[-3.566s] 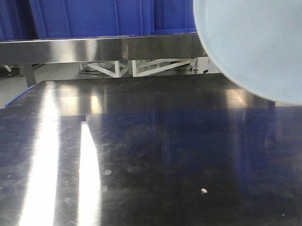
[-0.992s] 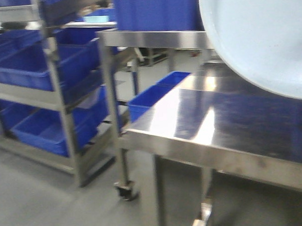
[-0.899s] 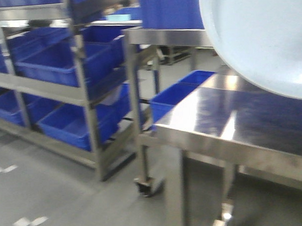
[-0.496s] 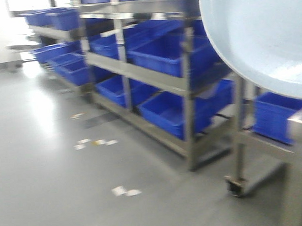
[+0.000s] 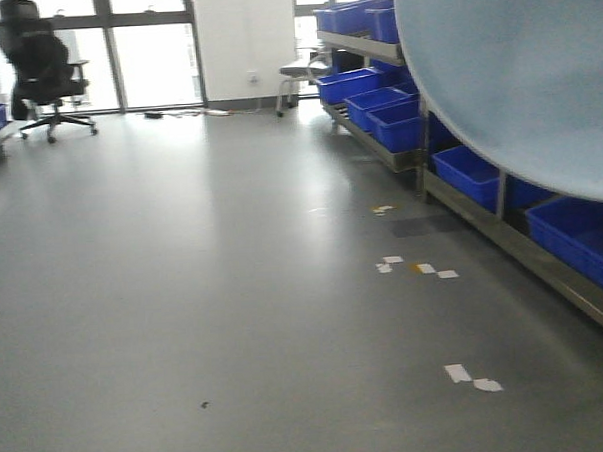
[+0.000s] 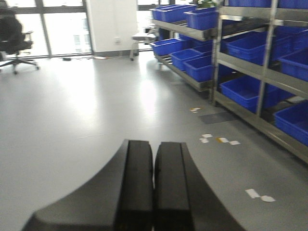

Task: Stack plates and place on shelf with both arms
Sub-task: 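Drive the base to the blue-bin shelf holding the plates up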

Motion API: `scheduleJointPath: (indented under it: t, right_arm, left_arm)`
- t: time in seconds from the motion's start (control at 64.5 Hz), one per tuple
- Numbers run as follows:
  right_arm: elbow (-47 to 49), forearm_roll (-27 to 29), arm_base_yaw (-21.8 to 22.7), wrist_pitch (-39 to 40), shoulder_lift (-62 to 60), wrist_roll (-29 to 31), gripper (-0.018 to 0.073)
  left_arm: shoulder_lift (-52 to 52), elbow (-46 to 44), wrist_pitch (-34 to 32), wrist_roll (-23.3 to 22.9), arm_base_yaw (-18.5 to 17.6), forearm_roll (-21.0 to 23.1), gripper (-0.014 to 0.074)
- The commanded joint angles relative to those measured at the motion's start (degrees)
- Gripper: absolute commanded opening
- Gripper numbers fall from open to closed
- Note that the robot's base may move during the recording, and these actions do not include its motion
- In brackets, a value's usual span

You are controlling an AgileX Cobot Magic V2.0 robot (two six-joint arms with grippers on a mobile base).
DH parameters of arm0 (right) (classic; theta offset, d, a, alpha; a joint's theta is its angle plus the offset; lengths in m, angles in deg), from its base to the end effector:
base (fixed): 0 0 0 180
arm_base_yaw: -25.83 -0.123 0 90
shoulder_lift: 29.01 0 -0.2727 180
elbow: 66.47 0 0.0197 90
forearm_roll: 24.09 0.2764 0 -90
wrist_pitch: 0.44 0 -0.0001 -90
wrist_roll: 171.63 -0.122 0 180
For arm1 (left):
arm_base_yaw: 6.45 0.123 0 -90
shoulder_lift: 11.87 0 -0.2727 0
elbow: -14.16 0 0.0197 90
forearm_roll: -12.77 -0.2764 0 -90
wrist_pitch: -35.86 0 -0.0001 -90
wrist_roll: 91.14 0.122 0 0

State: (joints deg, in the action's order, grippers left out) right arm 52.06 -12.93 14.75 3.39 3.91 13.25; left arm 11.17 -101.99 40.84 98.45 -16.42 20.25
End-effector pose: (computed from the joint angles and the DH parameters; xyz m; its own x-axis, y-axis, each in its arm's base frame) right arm 0.1673 0.0312 0.2682 -0.0303 0.1051 -0.9940 -0.1772 0.9781 0.1088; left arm 0.1435 -0.0266 0.2604 -0.0245 0.0422 -0.9988 0.1853 0.9820 0.0369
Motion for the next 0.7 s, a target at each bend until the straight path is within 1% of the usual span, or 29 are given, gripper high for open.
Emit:
scheduleJointPath:
  t: [0.0,0.682]
  right_arm:
    - [1.91,-0.14,0.38,5.87,0.15,0.19,0.0056]
    - [1.91,-0.14,0.38,5.87,0.15,0.19,0.0056]
  left_arm:
    - [0.37,-1.90,-4.53,-0.22,-0.06,-0.02,0.0082]
    - [0.37,-1.90,-4.53,-0.22,-0.06,-0.02,0.0082]
